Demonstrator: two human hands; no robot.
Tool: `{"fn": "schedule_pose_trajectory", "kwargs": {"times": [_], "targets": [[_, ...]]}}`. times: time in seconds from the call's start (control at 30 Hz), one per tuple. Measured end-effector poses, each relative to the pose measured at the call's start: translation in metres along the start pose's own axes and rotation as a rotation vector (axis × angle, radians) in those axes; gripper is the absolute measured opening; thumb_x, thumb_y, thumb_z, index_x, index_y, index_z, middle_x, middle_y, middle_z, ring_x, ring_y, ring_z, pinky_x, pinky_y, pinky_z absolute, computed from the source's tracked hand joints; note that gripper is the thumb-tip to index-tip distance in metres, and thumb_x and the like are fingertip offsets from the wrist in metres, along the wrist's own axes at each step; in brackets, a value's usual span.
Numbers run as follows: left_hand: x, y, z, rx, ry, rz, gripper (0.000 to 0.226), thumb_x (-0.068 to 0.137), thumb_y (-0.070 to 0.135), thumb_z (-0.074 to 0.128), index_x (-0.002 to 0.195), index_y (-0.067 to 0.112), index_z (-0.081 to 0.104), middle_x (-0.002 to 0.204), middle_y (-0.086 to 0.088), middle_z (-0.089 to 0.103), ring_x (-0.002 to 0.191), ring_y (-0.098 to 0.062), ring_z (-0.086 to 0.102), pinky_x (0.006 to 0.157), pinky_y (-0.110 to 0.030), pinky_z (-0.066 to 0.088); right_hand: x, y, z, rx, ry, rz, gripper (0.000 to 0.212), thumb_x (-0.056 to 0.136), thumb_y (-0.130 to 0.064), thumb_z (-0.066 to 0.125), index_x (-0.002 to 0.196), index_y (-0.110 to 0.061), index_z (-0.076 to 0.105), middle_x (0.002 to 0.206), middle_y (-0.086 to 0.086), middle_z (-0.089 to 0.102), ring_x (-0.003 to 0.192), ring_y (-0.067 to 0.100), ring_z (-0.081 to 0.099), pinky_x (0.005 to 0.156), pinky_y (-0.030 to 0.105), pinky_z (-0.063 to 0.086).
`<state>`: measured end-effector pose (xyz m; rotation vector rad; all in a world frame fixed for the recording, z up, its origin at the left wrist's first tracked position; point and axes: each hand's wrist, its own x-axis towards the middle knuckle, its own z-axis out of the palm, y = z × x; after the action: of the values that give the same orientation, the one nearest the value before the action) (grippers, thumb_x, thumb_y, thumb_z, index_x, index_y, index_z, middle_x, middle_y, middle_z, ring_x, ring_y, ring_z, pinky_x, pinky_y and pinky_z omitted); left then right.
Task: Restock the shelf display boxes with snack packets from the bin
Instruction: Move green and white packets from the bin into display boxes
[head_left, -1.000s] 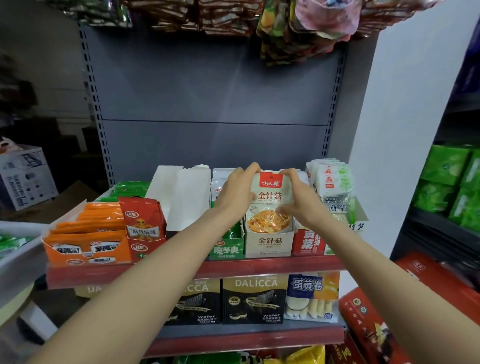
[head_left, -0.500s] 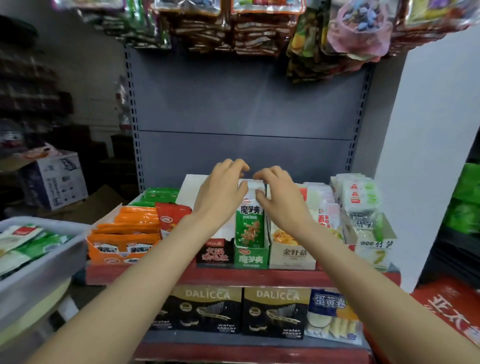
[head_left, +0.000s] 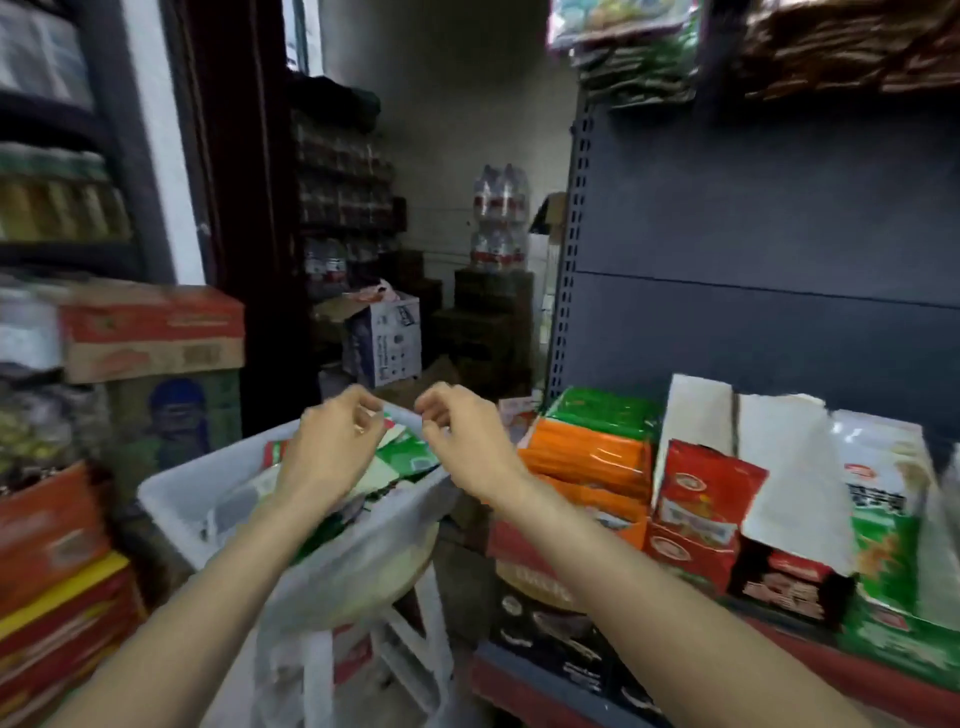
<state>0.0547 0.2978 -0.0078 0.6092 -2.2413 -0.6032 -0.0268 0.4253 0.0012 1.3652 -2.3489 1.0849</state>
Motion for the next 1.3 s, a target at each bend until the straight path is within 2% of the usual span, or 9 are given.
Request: {"fn": "schedule_pose_trajectory", "kwargs": {"times": [0.2,0.47,0.57,0.73,0.8,0.9,1.0,1.1,1.3], "targets": [[0.029,-0.107,-0.004,0.163,-0.239,-0.102,0.032,0.090,0.022,0.059,0.119,0.008,0.057,0.117,-0.011,0.063,0.109,-0.027,0.057,0.083,-0.029,0.041,0.057,0.018,0.114,-0.074,-0.309,0.158,0.044,0.094,-0.018,0.051,0.137,-0.010,0.041,0.137,0.012,0.045,0.124,0.029,0.045,0.096,0.036,0.040],[0.041,-0.173,0.014,0.152,-0.648,-0.276,0.099,0.068,0.067,0.067,0.143,0.012,0.032,0.145,-0.003,0.036,0.126,-0.018,0.040,0.096,-0.026,0.033,0.098,0.044,0.176,-0.070,-0.592,0.176,0.085,0.092,-0.045,0.052,0.151,-0.015,0.000,0.159,0.002,-0.009,0.146,0.020,-0.007,0.116,0.035,0.008],[0.041,-0.177,0.019,0.098,-0.623,-0.277,0.089,0.073,0.058,0.069,0.141,0.012,0.033,0.142,-0.003,0.040,0.120,-0.015,0.042,0.088,-0.023,0.032,0.109,0.045,0.181,-0.169,-0.655,0.169,0.081,0.090,-0.054,0.049,0.151,-0.014,0.013,0.158,0.008,0.013,0.144,0.025,0.015,0.112,0.035,0.022],[0.041,-0.179,0.018,-0.070,-0.604,-0.311,0.071,0.081,0.034,0.069,0.142,0.015,0.037,0.141,-0.004,0.044,0.122,-0.018,0.046,0.095,-0.023,0.034,0.113,0.051,0.179,-0.440,-0.608,0.094,0.054,0.091,-0.050,0.047,0.131,-0.014,0.051,0.134,0.016,0.040,0.123,0.032,0.042,0.095,0.035,0.038],[0.043,-0.177,0.017,-0.159,-0.609,-0.327,0.059,0.084,0.020,0.062,0.140,0.017,0.043,0.138,-0.007,0.048,0.119,-0.021,0.051,0.097,-0.026,0.037,0.113,0.053,0.174,-0.428,-0.638,0.106,0.034,0.092,-0.042,0.047,0.095,-0.012,0.063,0.101,0.011,0.052,0.100,0.029,0.050,0.073,0.031,0.040],[0.043,-0.179,0.021,-0.082,-0.589,-0.285,0.059,0.081,0.031,0.061,0.138,0.023,0.047,0.147,-0.002,0.040,0.131,-0.018,0.040,0.108,-0.028,0.031,0.118,0.052,0.164,-0.334,-0.543,0.251,0.048,0.089,-0.051,0.052,0.058,-0.015,0.042,0.063,0.001,0.040,0.063,0.019,0.045,0.052,0.030,0.029],[0.043,-0.183,0.024,0.222,-0.588,-0.239,0.062,0.081,0.056,0.059,0.137,0.040,0.041,0.153,-0.002,0.025,0.140,-0.024,0.021,0.114,-0.048,0.020,0.122,0.061,0.161,-0.476,-0.476,0.268,0.052,0.087,-0.056,0.053,0.088,-0.005,0.059,0.093,0.009,0.056,0.093,0.027,0.053,0.071,0.032,0.038],[0.045,-0.186,0.026,0.106,-0.604,-0.249,0.072,0.080,0.053,0.064,0.143,0.037,0.033,0.151,-0.003,0.030,0.138,-0.023,0.028,0.114,-0.037,0.024,0.118,0.079,0.165,-0.347,-0.529,0.406,0.080,0.081,-0.058,0.060,0.137,-0.007,0.034,0.137,0.015,0.043,0.129,0.031,0.036,0.105,0.041,0.034],[0.045,-0.180,0.024,0.049,-0.486,-0.249,0.060,0.086,0.026,0.062,0.140,0.012,0.040,0.139,-0.006,0.047,0.124,-0.021,0.046,0.090,-0.018,0.031,0.123,0.083,0.158,-0.366,-0.507,0.503,0.104,0.068,-0.062,0.070,0.143,-0.011,0.021,0.144,0.015,0.033,0.133,0.032,0.031,0.108,0.042,0.032]]}}
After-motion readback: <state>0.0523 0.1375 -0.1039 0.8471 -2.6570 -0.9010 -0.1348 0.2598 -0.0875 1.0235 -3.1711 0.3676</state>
